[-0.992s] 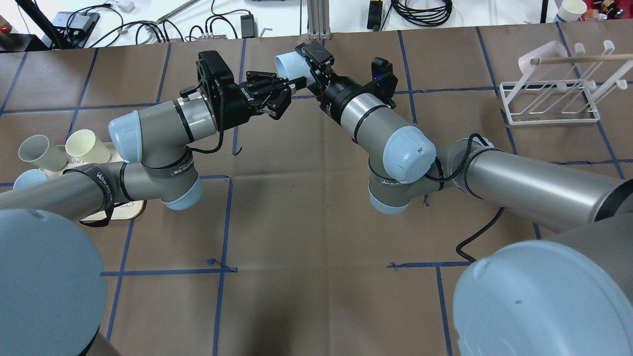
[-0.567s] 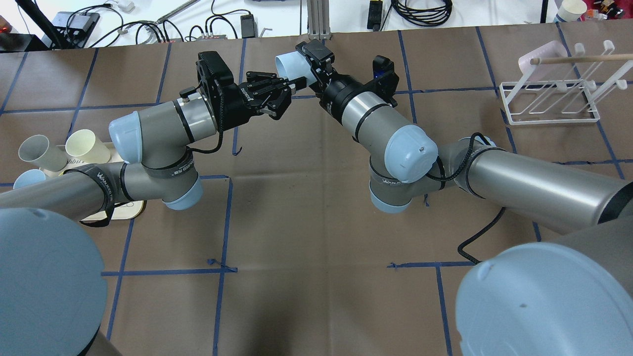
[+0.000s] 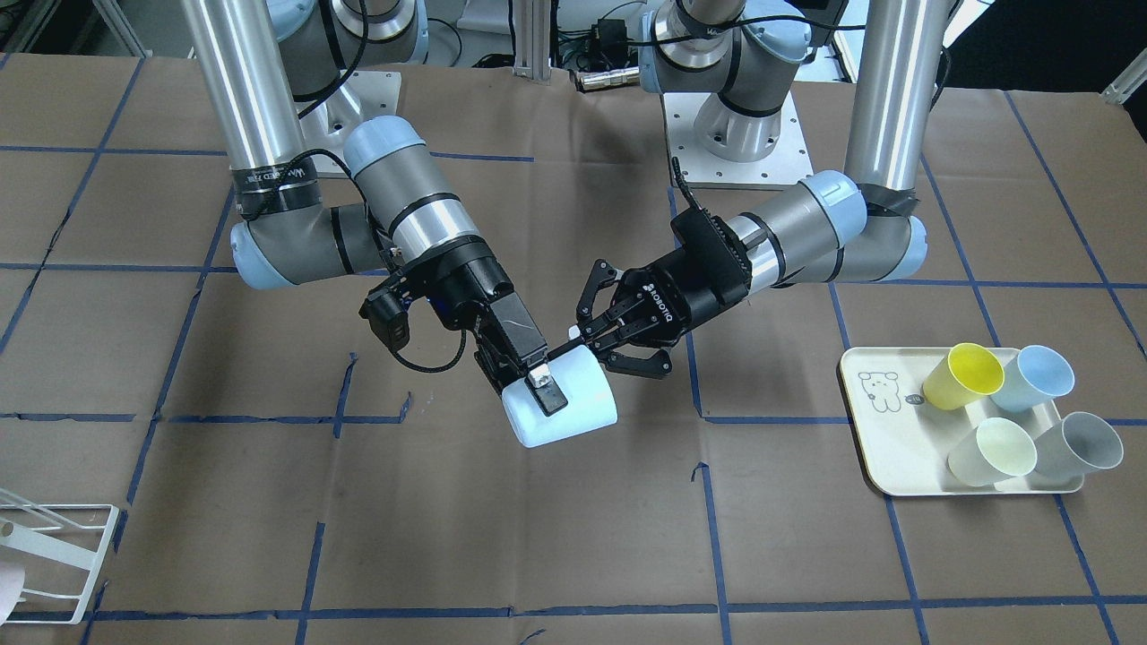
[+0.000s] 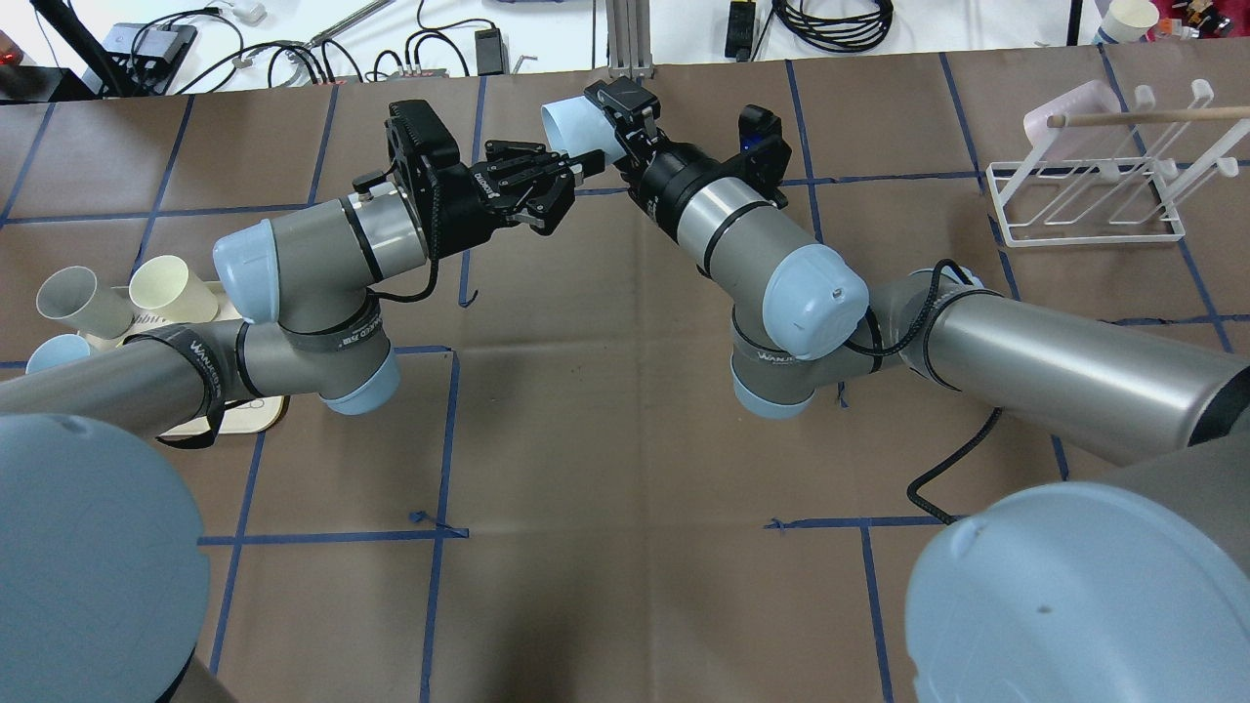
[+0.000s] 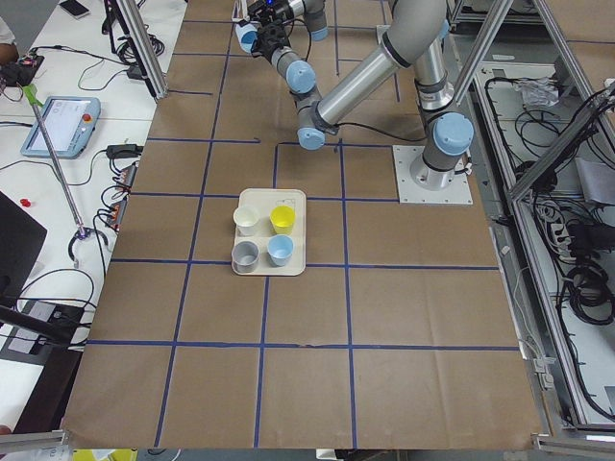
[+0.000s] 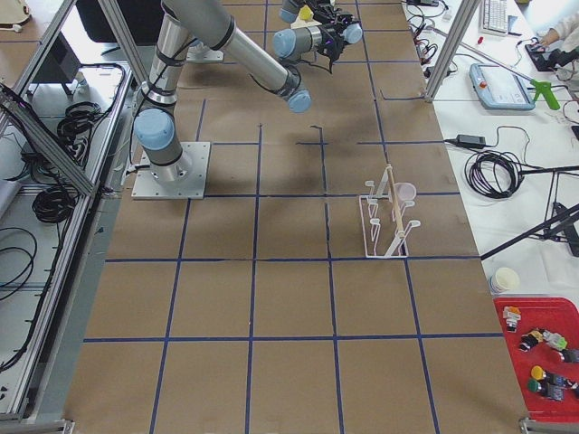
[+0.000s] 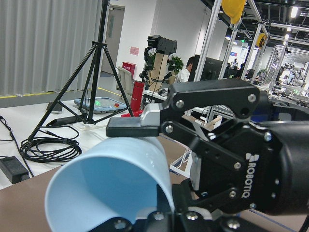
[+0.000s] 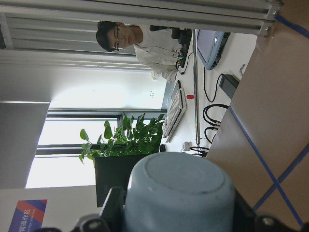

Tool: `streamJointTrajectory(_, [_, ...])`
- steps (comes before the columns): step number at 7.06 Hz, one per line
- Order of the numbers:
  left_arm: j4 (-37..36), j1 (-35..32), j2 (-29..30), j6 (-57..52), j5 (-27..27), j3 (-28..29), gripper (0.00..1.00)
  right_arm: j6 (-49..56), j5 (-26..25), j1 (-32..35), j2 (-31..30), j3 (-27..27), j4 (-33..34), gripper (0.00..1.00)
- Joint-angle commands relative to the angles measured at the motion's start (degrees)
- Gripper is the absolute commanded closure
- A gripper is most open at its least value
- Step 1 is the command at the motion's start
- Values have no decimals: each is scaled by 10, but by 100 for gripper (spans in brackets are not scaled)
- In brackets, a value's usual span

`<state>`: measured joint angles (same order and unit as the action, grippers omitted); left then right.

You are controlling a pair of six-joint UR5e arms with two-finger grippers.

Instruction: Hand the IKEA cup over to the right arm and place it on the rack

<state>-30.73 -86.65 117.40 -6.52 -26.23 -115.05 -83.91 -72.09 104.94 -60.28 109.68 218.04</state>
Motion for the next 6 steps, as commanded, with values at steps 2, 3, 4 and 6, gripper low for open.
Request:
streamJointTrajectory(2, [0, 0, -1, 6, -4, 2, 24, 1, 2, 2, 0, -1, 0, 43])
streamJointTrajectory(3, [0, 0, -2, 15, -4, 2, 6, 1, 2, 1, -1, -1, 0, 44])
streamJointTrajectory(4, [0, 1, -3, 32, -3, 5, 2, 1, 2, 2, 0, 0, 1, 44])
streamJointTrajectory(6, [8, 15, -22, 35, -9, 2, 2, 2, 2, 2, -1, 0, 1, 46])
